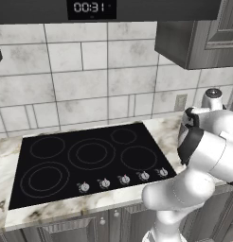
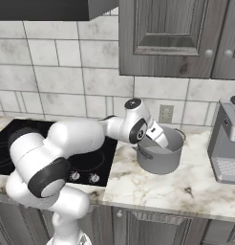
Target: Turn on the sink faucet. Then move the garlic from the counter to the sink. Turn off the sink. Move the vegetable from the sink to the pot next to the stove. Finally move the pot to the rear left burner.
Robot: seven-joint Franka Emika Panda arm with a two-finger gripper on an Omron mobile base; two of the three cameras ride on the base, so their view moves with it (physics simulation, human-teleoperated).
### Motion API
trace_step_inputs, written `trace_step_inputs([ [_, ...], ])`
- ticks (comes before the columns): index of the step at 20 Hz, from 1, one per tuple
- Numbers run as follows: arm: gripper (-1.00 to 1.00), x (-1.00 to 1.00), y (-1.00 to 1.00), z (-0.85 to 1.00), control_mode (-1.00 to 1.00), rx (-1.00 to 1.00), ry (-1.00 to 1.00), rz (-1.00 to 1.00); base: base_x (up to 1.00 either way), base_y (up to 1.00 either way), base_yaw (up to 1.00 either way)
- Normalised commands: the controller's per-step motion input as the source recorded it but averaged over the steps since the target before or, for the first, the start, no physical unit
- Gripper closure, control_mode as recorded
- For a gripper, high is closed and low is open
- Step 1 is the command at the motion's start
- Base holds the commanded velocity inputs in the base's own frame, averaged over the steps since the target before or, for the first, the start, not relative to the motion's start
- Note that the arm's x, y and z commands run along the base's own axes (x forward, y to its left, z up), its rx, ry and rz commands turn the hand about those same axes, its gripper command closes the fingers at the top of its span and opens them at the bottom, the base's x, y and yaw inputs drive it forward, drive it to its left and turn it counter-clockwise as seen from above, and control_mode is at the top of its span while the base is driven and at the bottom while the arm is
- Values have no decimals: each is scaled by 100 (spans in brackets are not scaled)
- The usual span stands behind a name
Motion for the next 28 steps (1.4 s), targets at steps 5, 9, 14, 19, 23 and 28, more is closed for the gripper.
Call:
trace_step_inputs([
  [5,-100,-44,32,31,-100,0,-2,3,0,0,0],
  [9,-100,-41,53,17,-100,0,0,10,0,0,0],
  [14,-100,-24,61,17,-100,0,0,14,0,0,0],
  [19,-100,-4,37,9,-100,0,0,13,0,0,0],
  [23,-100,14,0,0,-100,0,0,7,0,0,0],
  [28,-100,31,0,-2,-100,0,1,5,0,0,0],
])
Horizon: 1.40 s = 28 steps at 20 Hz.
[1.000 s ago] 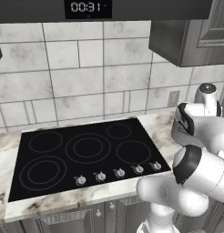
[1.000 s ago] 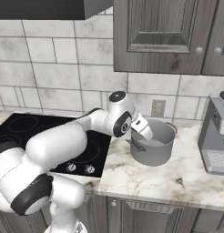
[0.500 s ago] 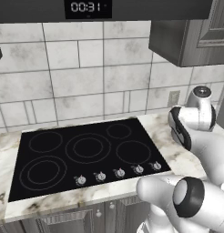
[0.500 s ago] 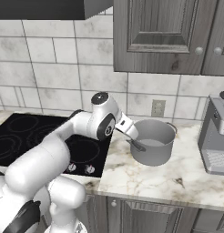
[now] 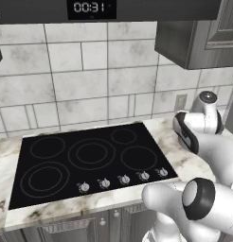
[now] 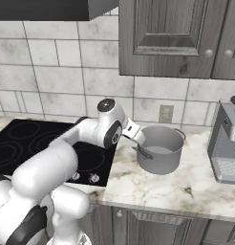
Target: Turn on the sink faucet. Then move the garlic from the counter to the sink. Turn off the sink. Move the vegetable from the sink to the pot next to the stove. Finally move the pot to the rear left burner.
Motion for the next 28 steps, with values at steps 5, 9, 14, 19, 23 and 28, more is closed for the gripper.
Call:
trace_step_inputs([
  [5,-100,25,-1,-10,-100,0,5,6,0,0,0],
  [9,-100,16,-11,-22,-100,0,6,2,0,0,0],
  [14,-100,17,-22,-20,-100,0,3,0,0,0,0],
  [19,-100,25,-11,-24,-100,0,3,3,0,0,0],
  [23,-100,24,-7,-27,-100,0,4,4,0,0,0],
  [28,-100,24,-13,-30,-100,0,4,5,0,0,0],
])
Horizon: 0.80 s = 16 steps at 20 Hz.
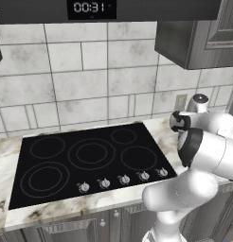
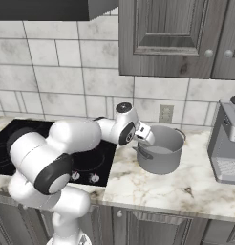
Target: Turn on the sink faucet. Then move the garlic from the counter to the sink. Turn off the sink. Move the vegetable from the sink to the pot next to the stove. Finally move the pot to the rear left burner.
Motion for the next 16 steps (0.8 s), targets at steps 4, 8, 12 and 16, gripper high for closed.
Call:
trace_step_inputs([
  [4,-100,26,-12,-30,-100,0,3,4,0,0,0],
  [8,-100,17,-2,-30,-100,0,2,3,0,0,0],
  [12,100,9,0,-34,-100,0,1,1,0,0,0],
  [16,100,2,0,-12,-100,0,0,0,0,0,0],
])
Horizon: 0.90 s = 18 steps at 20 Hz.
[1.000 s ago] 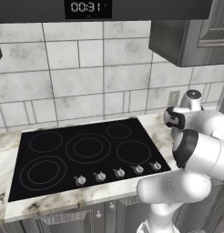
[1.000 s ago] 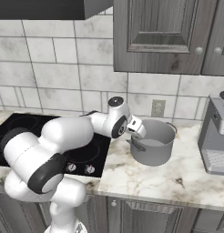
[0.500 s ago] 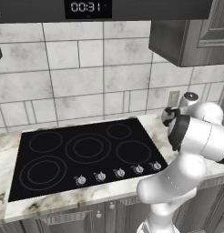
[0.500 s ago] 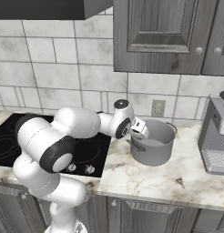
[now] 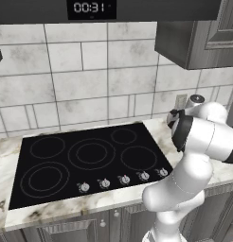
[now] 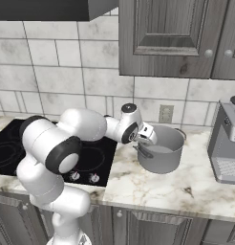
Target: Turn on the sink faucet. Then move the garlic from the counter to the sink. Turn off the sink. Move the vegetable from the sink to the pot next to the stove. Finally move the pot to the rear left burner.
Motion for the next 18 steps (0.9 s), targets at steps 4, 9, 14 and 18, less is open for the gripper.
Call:
trace_step_inputs([
  [4,100,-3,0,1,-100,0,0,0,0,0,0],
  [9,100,-16,20,21,-100,0,-1,0,0,0,0],
  [14,100,-6,58,48,-100,0,-3,2,0,0,0],
  [18,100,0,70,46,-100,-1,-2,7,0,0,0],
])
